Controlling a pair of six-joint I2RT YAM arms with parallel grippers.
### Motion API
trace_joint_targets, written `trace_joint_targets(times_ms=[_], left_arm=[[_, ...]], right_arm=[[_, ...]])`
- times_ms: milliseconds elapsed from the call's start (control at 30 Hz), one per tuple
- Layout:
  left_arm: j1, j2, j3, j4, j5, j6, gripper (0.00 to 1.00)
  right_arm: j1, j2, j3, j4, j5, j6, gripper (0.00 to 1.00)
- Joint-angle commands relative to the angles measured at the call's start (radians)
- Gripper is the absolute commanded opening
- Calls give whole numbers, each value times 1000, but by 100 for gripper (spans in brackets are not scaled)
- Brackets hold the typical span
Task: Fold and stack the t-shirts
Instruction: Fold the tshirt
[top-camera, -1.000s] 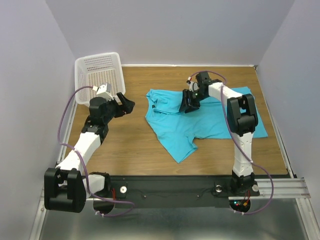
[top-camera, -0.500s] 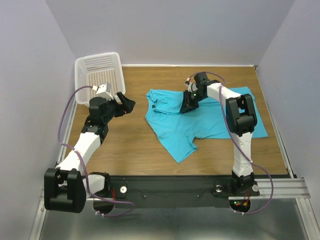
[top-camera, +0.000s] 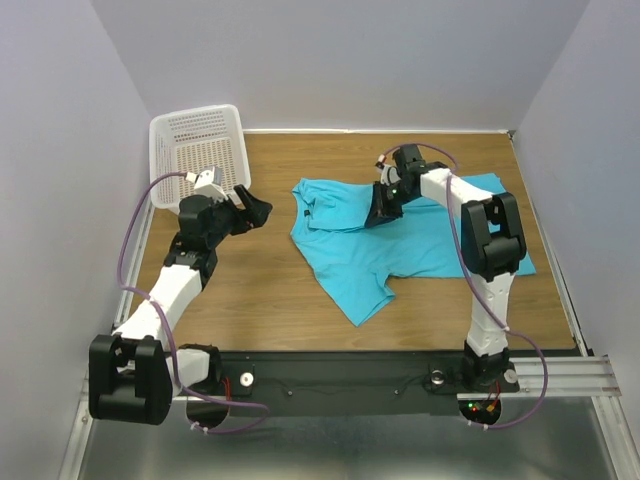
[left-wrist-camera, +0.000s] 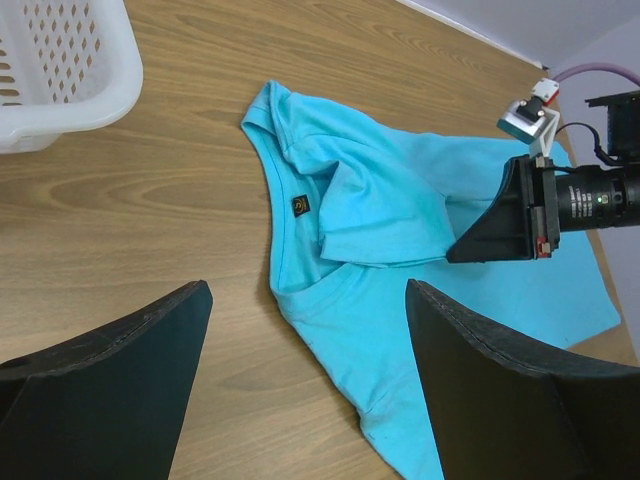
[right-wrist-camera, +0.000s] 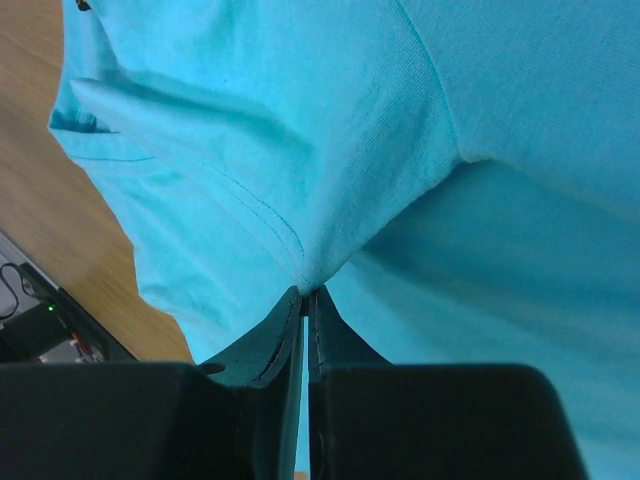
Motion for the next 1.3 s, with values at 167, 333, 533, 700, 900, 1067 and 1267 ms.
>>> trace_joint_targets(times_ms=[167,333,533,700,900,1067,1267], left_arm=[[6,78,33,79,79,19,88],[-8,207,122,111,112,-11,79],[-72,418,323,89,53,-16,68],[-164,583,504,-7,-32,24,67],[-211,763,687,-136,-196,42,65],[-215,871,835,-193,-257,65,59],[-215,969,955,-259,-303,102,58]], right_arm=[[4,-82,-22,31,62,-14,6],[-1,-58,-16,31,74,-17,6],[-1,-38,-4,31,70,-17,6],[-2,-32,7,31,67,-16,6],[-2,-19,13,31,60,-13,6],[-2,-10,19,31,59,-11,6],[-5,-2,28,31,59,-10,6]])
